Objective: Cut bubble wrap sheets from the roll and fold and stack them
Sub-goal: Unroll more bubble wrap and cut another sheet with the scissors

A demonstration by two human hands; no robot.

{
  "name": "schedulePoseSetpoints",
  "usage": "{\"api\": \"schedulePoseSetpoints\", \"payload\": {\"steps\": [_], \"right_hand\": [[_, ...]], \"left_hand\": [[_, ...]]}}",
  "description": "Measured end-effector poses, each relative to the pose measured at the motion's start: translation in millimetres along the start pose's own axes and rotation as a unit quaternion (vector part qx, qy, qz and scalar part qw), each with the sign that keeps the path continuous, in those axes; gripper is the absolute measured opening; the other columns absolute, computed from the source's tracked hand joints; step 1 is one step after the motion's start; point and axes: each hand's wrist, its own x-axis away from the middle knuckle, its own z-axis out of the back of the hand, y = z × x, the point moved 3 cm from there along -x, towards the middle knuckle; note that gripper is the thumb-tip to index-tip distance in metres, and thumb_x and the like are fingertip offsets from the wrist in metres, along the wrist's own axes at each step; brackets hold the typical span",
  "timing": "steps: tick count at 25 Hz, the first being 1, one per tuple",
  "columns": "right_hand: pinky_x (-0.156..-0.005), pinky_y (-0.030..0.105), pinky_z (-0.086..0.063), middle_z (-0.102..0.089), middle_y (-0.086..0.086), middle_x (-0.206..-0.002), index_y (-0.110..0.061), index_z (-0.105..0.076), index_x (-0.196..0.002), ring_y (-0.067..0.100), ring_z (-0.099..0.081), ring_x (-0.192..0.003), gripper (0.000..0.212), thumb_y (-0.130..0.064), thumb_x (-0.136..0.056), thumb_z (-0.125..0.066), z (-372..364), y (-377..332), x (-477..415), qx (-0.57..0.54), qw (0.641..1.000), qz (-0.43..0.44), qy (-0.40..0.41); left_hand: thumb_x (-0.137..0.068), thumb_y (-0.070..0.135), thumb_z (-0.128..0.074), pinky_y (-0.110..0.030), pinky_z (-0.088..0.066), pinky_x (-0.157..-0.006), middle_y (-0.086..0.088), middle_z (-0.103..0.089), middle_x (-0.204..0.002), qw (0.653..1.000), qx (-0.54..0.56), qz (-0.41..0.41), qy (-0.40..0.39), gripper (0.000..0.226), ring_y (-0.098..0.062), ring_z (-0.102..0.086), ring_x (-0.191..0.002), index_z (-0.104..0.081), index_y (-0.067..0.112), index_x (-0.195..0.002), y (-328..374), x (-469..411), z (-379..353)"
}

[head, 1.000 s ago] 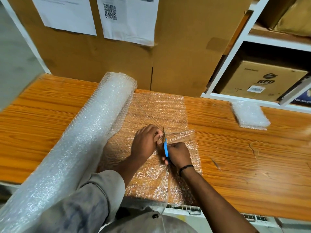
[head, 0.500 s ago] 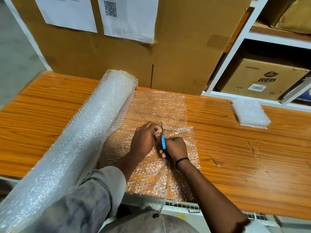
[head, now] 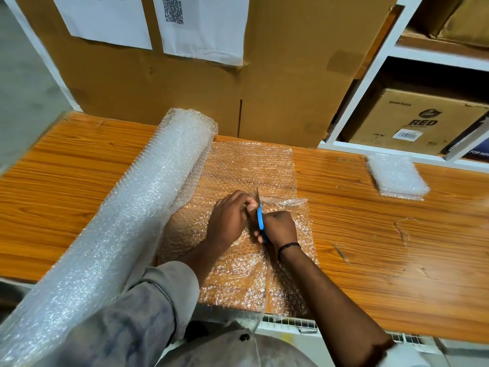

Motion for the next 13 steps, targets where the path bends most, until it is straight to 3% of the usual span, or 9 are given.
{"api": "schedulePoseSetpoints", "payload": {"steps": [4,13], "right_hand": [[-0.05,0.028,-0.051,-0.069,0.021,-0.061,0.008,-0.076,-0.073,0.025,-0.056,-0.043,0.051,-0.04,-0.088,-0.079,2,-8,-2,-0.025,1.0,-0.016,0.0],[-0.051,0.028,-0.047,-0.069,0.018,-0.058,0.006,-0.075,-0.067,0.023,-0.056,-0.042,0.051,-0.04,-0.087,-0.078,3,-16,-14,0.013,1.0,-0.014,0.02]], "left_hand": [[-0.096,0.01,-0.056,-0.037,-0.045,-0.088,0.011,-0.062,-0.114,1.0,-0.006,0.002,-0.007,0.02,-0.015,-0.058,-0.101,-0.063,0.022,-0.11,-1,0,0],[-0.097,0.011,-0.057,-0.034,-0.041,-0.089,0.008,-0.062,-0.116,1.0,-0.008,0.011,-0.013,0.019,-0.016,-0.057,-0.103,-0.064,0.018,-0.114,-1,0,1]]}}
